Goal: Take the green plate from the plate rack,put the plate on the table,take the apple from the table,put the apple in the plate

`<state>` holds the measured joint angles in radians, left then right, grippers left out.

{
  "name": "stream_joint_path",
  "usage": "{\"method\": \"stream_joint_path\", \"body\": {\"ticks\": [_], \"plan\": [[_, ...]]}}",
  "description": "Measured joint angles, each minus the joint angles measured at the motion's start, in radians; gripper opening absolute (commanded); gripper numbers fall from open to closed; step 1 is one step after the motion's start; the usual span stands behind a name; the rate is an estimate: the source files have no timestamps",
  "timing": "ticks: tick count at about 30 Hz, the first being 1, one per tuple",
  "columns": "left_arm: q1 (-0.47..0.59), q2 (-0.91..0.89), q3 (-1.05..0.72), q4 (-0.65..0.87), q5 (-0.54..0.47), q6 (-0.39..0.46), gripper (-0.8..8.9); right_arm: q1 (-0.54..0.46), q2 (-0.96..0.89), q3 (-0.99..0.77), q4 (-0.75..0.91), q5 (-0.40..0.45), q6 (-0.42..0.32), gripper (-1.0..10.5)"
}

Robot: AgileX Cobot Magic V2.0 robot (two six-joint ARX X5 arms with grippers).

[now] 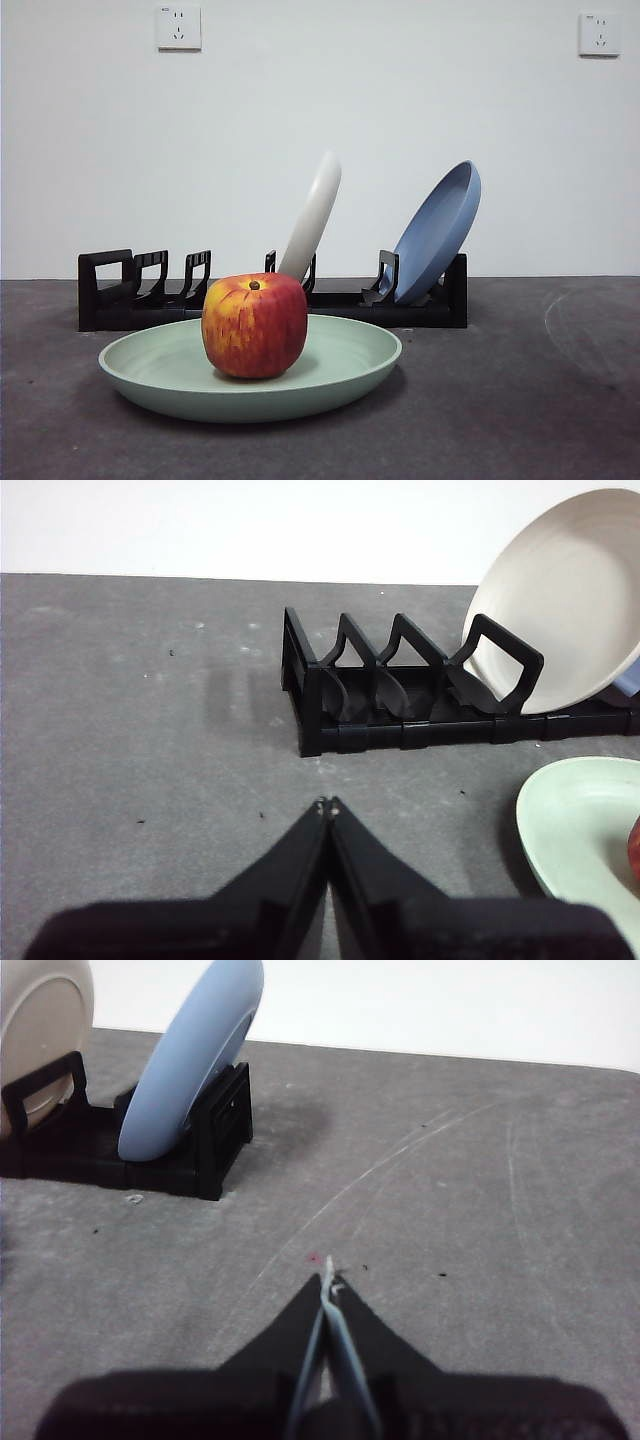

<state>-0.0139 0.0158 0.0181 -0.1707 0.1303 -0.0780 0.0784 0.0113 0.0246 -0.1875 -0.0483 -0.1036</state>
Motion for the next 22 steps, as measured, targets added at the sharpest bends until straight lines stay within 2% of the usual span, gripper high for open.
{"method": "stream_joint_path", "body": {"ticks": [22], "plan": [[0.000,0.006,0.000,0.000,0.000,0.000,-0.03,0.000,0.000,0.000,0.000,0.000,-0.013,-0.2]]}}
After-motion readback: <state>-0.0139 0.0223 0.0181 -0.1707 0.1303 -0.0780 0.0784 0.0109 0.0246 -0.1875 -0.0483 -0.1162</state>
